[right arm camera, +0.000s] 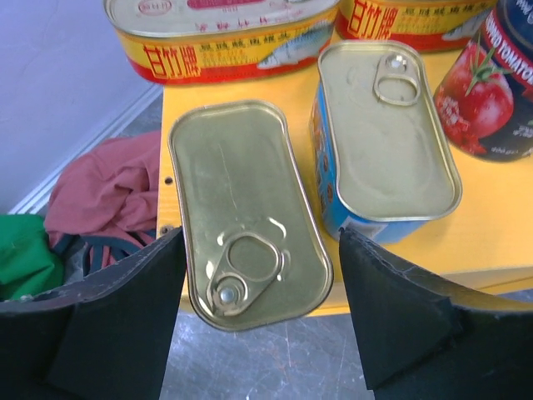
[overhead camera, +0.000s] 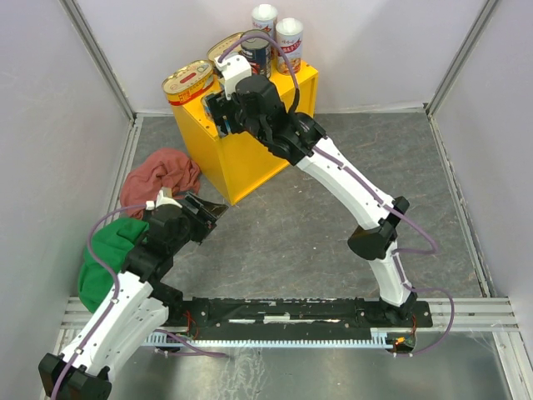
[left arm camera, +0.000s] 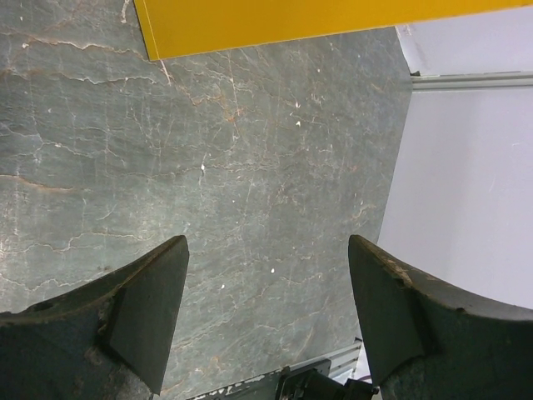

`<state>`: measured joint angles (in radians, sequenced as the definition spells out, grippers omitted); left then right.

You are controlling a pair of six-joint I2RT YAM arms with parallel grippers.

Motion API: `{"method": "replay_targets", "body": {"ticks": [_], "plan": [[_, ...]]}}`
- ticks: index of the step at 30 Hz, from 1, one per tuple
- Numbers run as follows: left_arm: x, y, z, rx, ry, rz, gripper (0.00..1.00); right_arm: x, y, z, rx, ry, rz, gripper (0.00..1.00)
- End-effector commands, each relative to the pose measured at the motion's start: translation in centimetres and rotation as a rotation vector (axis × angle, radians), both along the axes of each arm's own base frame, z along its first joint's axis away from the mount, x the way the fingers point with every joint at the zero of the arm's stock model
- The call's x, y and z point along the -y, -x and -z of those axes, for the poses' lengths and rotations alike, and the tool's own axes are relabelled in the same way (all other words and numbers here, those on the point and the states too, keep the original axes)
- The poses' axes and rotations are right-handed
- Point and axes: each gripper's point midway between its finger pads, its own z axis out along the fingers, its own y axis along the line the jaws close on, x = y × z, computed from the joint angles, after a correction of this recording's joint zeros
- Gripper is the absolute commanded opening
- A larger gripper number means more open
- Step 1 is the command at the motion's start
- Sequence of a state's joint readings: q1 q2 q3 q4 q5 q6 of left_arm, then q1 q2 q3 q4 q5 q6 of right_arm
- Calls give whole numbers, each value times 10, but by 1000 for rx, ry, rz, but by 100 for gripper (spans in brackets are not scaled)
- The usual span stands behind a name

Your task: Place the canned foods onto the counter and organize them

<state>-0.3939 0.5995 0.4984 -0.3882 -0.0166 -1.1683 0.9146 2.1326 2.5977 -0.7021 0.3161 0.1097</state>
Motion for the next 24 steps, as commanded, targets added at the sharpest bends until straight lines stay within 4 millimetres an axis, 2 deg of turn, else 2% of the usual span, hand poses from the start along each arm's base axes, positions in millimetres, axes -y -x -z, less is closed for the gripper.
{"method": "replay_targets", "body": {"ticks": [1, 7, 11, 17, 24], "plan": [[2, -6, -16, 72, 15, 13, 83, 17, 17, -46, 64, -88, -9, 79], [1, -4, -13, 66, 23, 2, 83, 25, 27, -49, 60, -89, -19, 76], [0, -2, -12, 63, 24, -4, 83, 27, 32, -48, 53, -88, -35, 66], [-2, -1, -16, 67, 21, -9, 83, 20, 34, -41, 35, -84, -62, 53], [-4, 0, -16, 64, 6, -10, 83, 7, 33, -34, 13, -92, -99, 45]]}}
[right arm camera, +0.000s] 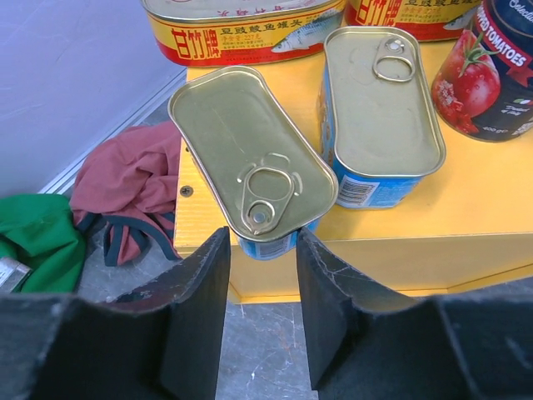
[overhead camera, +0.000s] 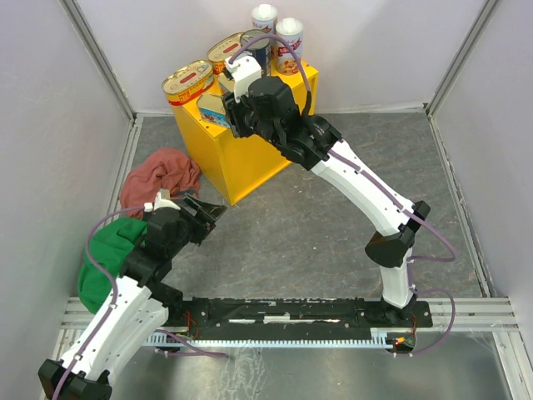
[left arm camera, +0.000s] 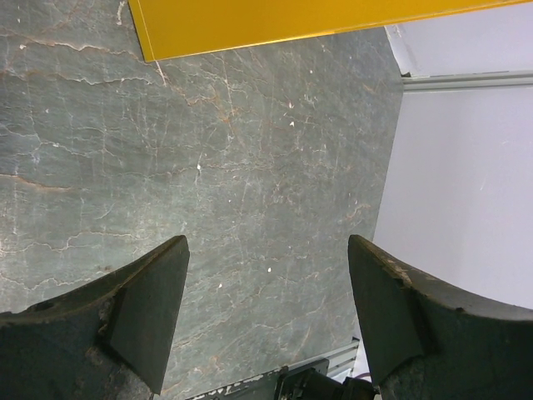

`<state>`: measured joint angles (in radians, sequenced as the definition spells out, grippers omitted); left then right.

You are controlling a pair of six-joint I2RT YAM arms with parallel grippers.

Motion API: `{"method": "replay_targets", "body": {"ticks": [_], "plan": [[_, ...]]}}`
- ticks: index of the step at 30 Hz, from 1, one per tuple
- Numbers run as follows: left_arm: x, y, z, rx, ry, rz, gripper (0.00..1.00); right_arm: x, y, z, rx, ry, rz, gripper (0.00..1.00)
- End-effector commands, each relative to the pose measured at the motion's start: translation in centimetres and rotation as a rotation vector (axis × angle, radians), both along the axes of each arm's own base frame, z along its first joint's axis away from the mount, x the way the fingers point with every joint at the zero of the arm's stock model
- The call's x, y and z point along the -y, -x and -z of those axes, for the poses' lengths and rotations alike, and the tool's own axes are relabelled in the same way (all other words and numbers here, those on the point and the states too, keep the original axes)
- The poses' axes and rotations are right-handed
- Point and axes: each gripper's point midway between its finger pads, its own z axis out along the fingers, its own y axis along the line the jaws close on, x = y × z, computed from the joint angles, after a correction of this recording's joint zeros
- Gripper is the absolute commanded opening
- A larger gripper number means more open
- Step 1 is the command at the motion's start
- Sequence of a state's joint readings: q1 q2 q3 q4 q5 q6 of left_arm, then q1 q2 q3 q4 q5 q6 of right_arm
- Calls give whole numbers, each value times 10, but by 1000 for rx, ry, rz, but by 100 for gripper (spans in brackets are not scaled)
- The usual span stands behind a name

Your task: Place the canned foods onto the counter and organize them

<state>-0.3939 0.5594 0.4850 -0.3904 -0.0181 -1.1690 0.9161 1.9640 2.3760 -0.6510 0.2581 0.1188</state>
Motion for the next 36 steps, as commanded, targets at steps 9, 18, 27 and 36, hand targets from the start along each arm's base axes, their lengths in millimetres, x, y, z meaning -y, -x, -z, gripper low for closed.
{"method": "replay_targets", "body": {"ticks": [9, 18, 27, 36], "plan": [[-4, -11, -37, 131, -10, -14, 83, -22, 12, -23, 16, -90, -83, 44], [-15, -52, -129, 365, -108, -98, 83, -25, 17, -20, 6, -82, -103, 44], [-32, -92, -200, 481, -215, -234, 78, -19, 24, -27, 14, -90, -116, 44], [-44, -110, -254, 577, -323, -305, 56, -5, 25, -31, 36, -82, -87, 40]]}}
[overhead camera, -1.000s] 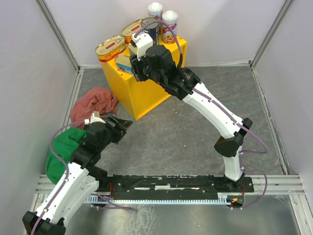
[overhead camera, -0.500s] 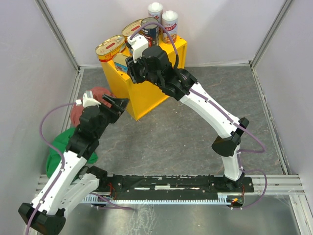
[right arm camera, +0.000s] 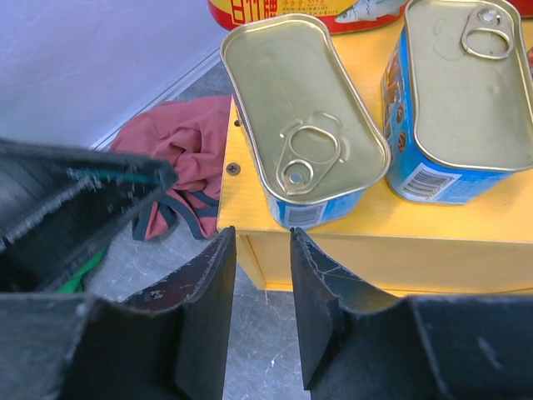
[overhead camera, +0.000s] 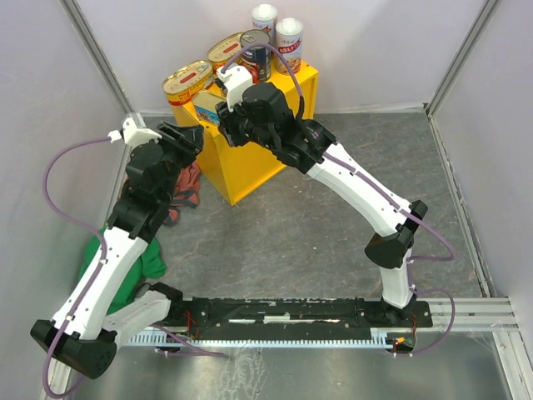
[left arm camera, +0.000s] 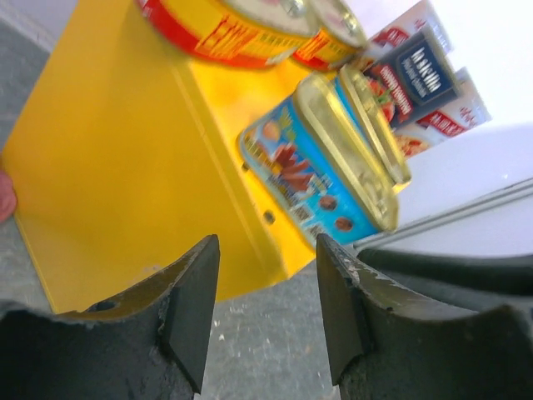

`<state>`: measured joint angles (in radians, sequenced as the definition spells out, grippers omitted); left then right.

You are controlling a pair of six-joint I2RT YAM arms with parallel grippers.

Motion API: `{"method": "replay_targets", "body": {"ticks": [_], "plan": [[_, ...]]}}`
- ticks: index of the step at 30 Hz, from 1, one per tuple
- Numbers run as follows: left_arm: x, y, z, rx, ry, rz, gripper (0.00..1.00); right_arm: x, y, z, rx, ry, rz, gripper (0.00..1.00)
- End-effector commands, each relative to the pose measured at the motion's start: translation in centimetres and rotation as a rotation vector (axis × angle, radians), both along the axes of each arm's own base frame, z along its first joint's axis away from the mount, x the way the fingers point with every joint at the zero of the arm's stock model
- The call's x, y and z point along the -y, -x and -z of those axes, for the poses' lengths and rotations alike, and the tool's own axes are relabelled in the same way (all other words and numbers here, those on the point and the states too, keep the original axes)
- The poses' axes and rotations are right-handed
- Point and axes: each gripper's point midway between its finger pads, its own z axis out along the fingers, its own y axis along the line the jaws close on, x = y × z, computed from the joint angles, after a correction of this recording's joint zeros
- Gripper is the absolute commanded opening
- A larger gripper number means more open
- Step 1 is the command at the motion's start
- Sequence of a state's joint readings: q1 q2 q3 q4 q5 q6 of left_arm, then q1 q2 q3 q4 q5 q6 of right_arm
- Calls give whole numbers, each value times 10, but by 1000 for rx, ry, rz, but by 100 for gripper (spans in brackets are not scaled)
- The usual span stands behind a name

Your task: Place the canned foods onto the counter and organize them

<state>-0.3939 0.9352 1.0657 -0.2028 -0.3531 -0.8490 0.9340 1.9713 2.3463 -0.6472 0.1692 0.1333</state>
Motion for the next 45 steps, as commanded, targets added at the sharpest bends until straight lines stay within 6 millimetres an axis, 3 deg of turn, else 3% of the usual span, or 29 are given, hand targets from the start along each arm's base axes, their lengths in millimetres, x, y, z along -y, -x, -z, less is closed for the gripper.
{"method": "replay_targets", "body": {"ticks": [1, 6, 26, 35, 45], "plan": [[-16, -9, -56, 131, -101, -77, 55, 19, 9, -49, 82, -92, 19, 39], [-19, -18, -69, 139, -173, -102, 54, 21, 7, -47, 79, -91, 24, 39], [5, -66, -66, 109, -241, -59, 50, 19, -6, -32, 54, -82, 16, 37], [-4, -64, -61, 87, -219, -110, 50, 14, -13, -26, 35, -75, -3, 37], [-14, -44, -69, 114, -173, -129, 51, 18, -30, -22, 19, -75, 27, 37]]}}
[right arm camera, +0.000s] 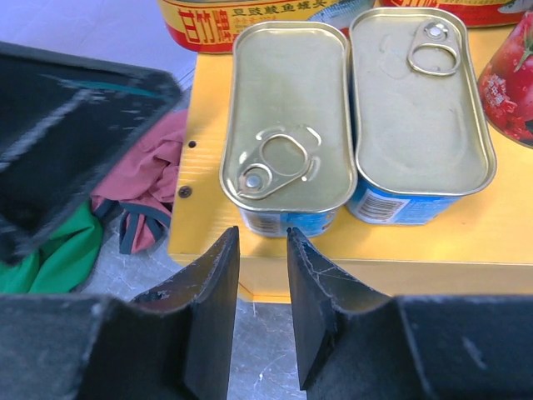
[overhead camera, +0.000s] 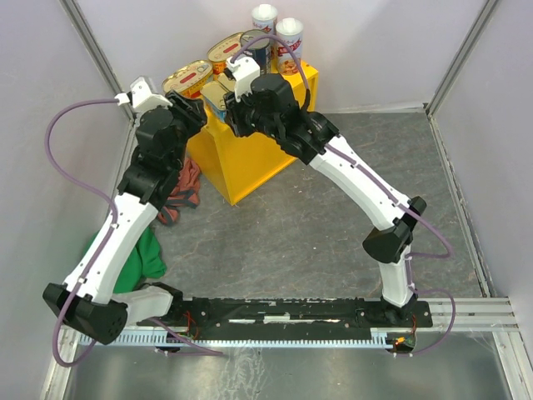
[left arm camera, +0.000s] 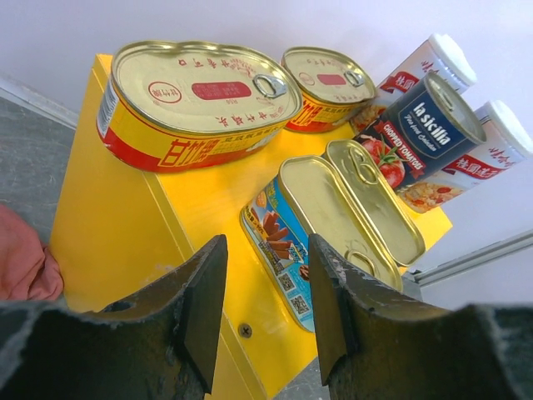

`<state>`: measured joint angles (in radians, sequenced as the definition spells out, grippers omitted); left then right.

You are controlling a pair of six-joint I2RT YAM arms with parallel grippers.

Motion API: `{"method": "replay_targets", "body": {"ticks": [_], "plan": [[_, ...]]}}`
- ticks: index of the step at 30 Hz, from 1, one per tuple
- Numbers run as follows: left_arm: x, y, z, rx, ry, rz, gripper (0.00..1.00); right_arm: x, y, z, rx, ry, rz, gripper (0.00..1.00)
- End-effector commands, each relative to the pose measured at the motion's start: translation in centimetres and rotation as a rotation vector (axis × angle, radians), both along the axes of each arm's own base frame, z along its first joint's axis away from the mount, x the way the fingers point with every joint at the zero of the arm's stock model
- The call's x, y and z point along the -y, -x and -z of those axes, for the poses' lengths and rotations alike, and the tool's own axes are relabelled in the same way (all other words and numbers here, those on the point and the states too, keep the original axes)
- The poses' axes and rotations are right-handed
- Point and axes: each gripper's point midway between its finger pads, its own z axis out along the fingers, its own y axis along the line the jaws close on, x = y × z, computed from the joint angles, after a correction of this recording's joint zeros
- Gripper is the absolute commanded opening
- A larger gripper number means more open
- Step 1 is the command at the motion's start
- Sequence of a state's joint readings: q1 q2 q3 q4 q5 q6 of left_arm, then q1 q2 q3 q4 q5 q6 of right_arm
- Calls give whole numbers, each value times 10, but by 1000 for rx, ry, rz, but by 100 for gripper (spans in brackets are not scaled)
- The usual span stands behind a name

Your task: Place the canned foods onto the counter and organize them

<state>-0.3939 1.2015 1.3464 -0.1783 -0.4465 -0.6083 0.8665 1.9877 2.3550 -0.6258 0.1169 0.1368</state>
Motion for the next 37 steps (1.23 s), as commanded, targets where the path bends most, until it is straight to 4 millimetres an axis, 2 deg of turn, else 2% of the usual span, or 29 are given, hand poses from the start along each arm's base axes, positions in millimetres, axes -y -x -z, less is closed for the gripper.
{"method": "replay_targets", "body": {"ticks": [1, 6, 9, 12, 15, 17, 19, 23, 26, 29, 37], "plan": [[-15, 18, -29, 84, 51, -38, 51, 6, -3, -23, 22, -53, 10, 38], [-23, 38, -29, 71, 31, -37, 52, 26, 13, -31, 14, -58, 18, 43], [-30, 53, -16, 44, 10, -38, 53, 47, 26, -26, 8, -48, 49, 57], [-38, 66, 7, -4, -22, -52, 54, 81, 35, -14, 9, -25, 134, 74], [-46, 81, 32, -43, -47, -58, 57, 122, 41, 4, 4, 1, 272, 91], [-50, 89, 53, -65, -60, -60, 60, 151, 47, 19, -16, 7, 379, 99], [-55, 97, 72, -83, -74, -72, 62, 176, 55, 42, -50, 54, 460, 100], [-69, 112, 106, -113, -98, -112, 66, 230, 73, 73, -100, 104, 660, 99], [-78, 120, 124, -127, -124, -137, 66, 257, 88, 96, -133, 145, 737, 99], [-85, 125, 136, -142, -160, -161, 67, 275, 100, 110, -150, 166, 778, 99], [-89, 128, 148, -162, -204, -164, 67, 293, 113, 138, -174, 199, 816, 99]]}}
